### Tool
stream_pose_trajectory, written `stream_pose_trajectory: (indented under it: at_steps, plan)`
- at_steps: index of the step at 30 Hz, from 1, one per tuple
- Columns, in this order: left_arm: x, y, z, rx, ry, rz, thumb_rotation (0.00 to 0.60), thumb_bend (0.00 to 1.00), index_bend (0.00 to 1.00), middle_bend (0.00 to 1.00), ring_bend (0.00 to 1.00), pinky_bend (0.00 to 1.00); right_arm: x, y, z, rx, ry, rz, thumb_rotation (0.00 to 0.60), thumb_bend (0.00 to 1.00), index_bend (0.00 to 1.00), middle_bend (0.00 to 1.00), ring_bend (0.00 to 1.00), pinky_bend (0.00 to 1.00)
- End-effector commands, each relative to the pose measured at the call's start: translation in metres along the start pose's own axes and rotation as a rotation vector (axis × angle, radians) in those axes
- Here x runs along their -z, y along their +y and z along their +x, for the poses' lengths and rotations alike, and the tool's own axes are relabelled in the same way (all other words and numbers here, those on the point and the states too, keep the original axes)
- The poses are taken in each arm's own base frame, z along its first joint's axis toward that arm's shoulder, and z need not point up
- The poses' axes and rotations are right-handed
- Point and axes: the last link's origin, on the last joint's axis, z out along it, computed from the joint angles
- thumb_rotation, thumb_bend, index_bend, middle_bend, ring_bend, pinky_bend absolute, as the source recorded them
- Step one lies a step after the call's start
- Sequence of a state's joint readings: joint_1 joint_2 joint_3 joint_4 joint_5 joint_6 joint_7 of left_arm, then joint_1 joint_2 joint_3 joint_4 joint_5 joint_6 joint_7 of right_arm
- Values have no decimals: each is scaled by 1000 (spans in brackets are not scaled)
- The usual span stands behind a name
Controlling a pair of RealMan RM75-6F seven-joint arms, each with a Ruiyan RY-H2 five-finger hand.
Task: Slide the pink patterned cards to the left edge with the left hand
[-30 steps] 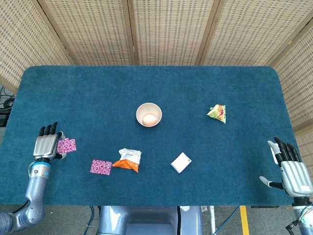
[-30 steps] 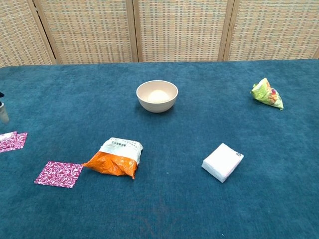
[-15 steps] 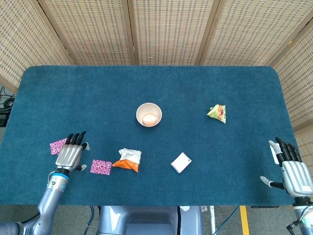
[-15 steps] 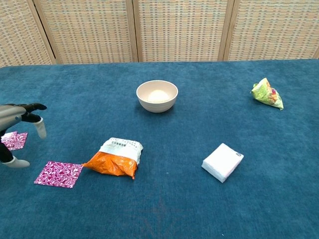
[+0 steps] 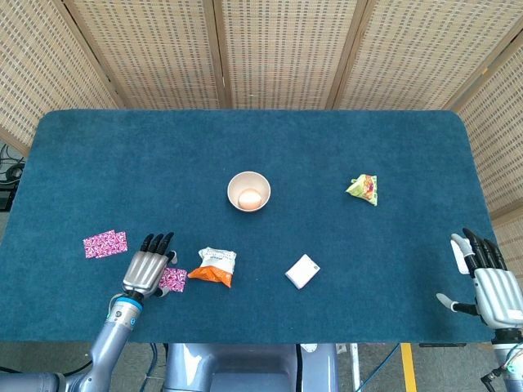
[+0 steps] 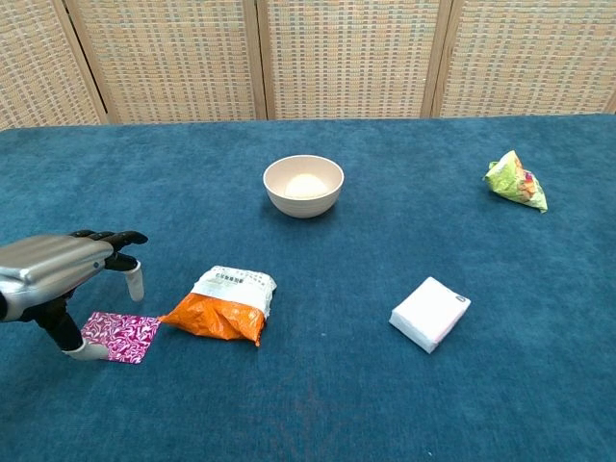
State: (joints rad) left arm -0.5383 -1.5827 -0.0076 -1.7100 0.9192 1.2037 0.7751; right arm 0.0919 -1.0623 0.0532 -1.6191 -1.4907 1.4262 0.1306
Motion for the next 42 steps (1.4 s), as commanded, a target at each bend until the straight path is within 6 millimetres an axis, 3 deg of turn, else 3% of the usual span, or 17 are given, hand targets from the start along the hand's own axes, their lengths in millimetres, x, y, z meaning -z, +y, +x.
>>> stream_pose_trajectory:
  at_steps: [1, 15, 42]
  plan:
    - [0, 1, 0, -3, 1, -1, 600, 85, 357, 0, 0, 0, 0, 0, 0, -1, 0, 0, 600, 53, 0, 0, 0, 0]
    - [5, -4, 5, -19, 3, 5, 600, 59, 310, 0, 0, 0, 0, 0, 1, -3, 3, -2, 600, 53, 0, 0, 0, 0]
    - [5, -10, -9, -58, -42, 22, 600, 60, 311, 0, 0, 0, 1, 1, 1, -4, 3, -7, 600, 53, 0, 0, 0, 0]
